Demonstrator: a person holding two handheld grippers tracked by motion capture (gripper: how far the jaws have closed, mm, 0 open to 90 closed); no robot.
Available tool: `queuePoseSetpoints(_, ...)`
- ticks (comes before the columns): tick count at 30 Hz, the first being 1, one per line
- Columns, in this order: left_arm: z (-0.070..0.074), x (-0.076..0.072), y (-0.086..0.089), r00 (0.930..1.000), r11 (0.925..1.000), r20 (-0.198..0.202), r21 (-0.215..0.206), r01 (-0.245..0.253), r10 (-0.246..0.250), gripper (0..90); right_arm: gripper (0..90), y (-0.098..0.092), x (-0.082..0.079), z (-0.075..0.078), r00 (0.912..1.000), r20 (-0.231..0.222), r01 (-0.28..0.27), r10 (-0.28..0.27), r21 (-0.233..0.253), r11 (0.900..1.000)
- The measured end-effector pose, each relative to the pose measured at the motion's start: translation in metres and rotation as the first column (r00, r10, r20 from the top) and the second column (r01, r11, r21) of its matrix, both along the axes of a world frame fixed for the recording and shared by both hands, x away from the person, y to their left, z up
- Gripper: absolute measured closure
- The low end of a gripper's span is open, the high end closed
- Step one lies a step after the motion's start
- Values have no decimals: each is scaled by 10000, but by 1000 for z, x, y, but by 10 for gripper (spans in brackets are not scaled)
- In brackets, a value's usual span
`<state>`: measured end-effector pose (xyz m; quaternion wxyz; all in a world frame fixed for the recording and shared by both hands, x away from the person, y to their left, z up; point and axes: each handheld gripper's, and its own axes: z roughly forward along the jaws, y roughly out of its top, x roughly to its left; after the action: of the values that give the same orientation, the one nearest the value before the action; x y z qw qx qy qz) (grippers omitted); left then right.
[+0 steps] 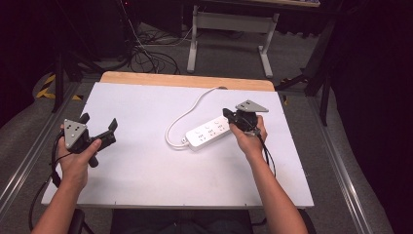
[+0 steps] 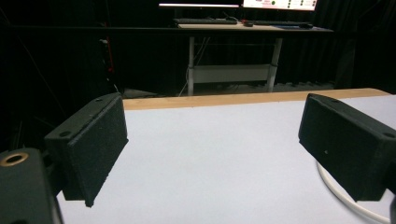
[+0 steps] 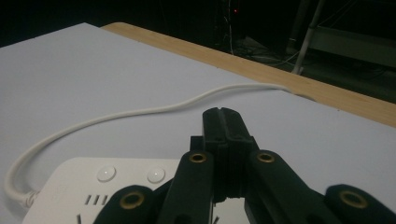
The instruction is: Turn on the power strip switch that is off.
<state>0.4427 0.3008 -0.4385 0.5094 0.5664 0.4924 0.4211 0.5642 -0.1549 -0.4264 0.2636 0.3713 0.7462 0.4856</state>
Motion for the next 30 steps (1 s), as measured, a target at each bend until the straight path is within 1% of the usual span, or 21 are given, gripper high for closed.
queuePoseSetpoints(2,0,0,0,10000,10000,-13,27,32,-32,87,900,-1,-3,2,10000,79,7,-8,151,9999)
queuePoseSetpoints(7,0,1,0,10000,10000,-33,43,58,-58,87,900,-5,-9,7,9997,264,-7,-2,349,9994)
queuePoseSetpoints(9,0,1,-1,10000,10000,-25,22,71,-71,87,900,-8,-12,9,9991,421,-15,-2,408,9992)
queuePoseSetpoints(11,0,1,-1,10000,10000,-9,13,71,-71,87,900,-11,-16,10,9980,630,-48,11,586,9983)
queuePoseSetpoints(15,0,0,-1,10000,10000,-3,22,57,-57,88,900,-20,-24,12,9948,1022,-142,44,955,9953)
queuePoseSetpoints(18,0,1,-2,10000,10000,-3,35,81,-81,88,900,-28,-30,14,9917,1288,-154,-15,1306,9913)
queuePoseSetpoints(19,0,1,-2,9999,9999,-21,76,115,-115,88,900,-33,-33,15,9896,1434,-140,-74,1479,9889)
queuePoseSetpoints(21,0,1,-2,9999,9998,-18,102,146,-146,88,900,-34,-34,15,9894,1445,-104,-119,1524,9883)
queuePoseSetpoints(23,0,1,-2,9999,9999,-20,88,147,-147,88,900,-38,-36,15,9885,1501,-83,-172,1675,9858)
queuePoseSetpoints(26,0,1,-2,9999,9999,-3,33,108,-108,88,900,-42,-40,16,9856,1673,-65,-235,1762,9843)
queuePoseSetpoints(30,1,0,0,10000,10000,22,-4,67,-67,88,900,-47,-48,16,9799,1970,-92,-311,2003,9797)
